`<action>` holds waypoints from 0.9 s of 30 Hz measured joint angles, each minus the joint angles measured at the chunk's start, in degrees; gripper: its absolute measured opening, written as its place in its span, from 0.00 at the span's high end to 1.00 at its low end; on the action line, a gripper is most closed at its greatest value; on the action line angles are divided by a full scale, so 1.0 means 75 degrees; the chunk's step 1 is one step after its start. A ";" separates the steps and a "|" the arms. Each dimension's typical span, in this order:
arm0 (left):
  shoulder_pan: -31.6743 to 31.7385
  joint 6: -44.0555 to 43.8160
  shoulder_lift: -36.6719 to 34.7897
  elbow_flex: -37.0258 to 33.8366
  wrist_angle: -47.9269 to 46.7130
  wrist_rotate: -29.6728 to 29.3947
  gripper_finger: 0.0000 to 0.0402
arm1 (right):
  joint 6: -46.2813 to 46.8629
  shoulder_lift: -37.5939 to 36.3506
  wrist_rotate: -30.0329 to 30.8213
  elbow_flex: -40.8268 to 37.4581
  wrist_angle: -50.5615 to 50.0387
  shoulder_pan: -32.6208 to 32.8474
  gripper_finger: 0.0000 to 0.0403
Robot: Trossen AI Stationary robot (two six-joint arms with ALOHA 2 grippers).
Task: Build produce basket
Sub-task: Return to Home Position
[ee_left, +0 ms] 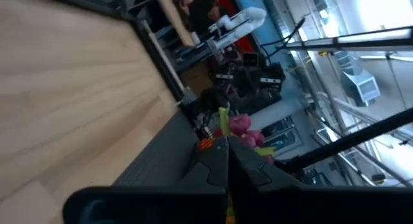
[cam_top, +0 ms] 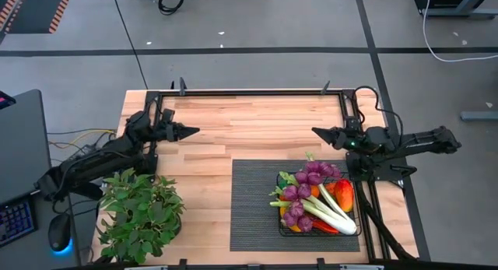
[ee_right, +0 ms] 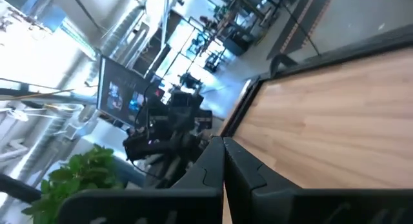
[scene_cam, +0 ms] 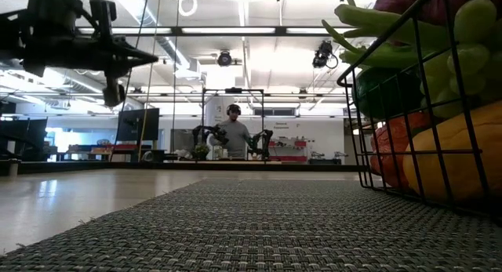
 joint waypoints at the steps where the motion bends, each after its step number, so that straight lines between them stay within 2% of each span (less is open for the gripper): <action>1: 0.0111 -0.0065 0.0005 -0.0066 -0.0004 0.0158 0.99 | 0.0098 -0.0065 -0.0204 -0.0111 -0.0009 -0.0135 0.99; 5: 0.0500 -0.0446 -0.0013 -0.0170 0.0067 0.0985 0.99 | 0.0167 -0.0302 -0.1218 -0.0595 0.0500 -0.0655 0.99; 8: 0.0728 -0.0489 -0.0018 -0.0172 0.0090 0.1299 0.99 | 0.0193 -0.0414 -0.1829 -0.1046 0.1183 -0.1022 0.99; 13: 0.1062 -0.0437 -0.0009 -0.0429 0.0451 0.1361 0.99 | 0.0268 -0.0455 -0.2061 -0.1644 0.2265 -0.1459 0.99; 16: 0.1142 -0.0675 -0.0003 -0.0824 0.1042 0.1358 0.99 | 0.0037 -0.0455 -0.2249 -0.1771 0.2423 -0.1623 0.99; 18: 0.1142 -0.0817 -0.0004 -0.0991 0.1479 0.1375 0.99 | -0.0216 -0.0449 -0.2386 -0.1771 0.2365 -0.1687 0.99; 23: 0.1104 -0.0158 0.0000 -0.0988 0.1453 0.1369 0.99 | -0.0944 -0.0435 -0.2549 -0.1771 0.2310 -0.1727 0.99; 25: 0.1061 0.0243 0.0000 -0.0988 0.1450 0.1370 0.99 | -0.1691 -0.0435 -0.2955 -0.1768 0.2309 -0.1725 0.99; 27: 0.0927 0.0842 0.0001 -0.0988 0.1429 0.1366 0.99 | -0.2621 -0.0435 -0.3827 -0.1768 0.2309 -0.1722 0.99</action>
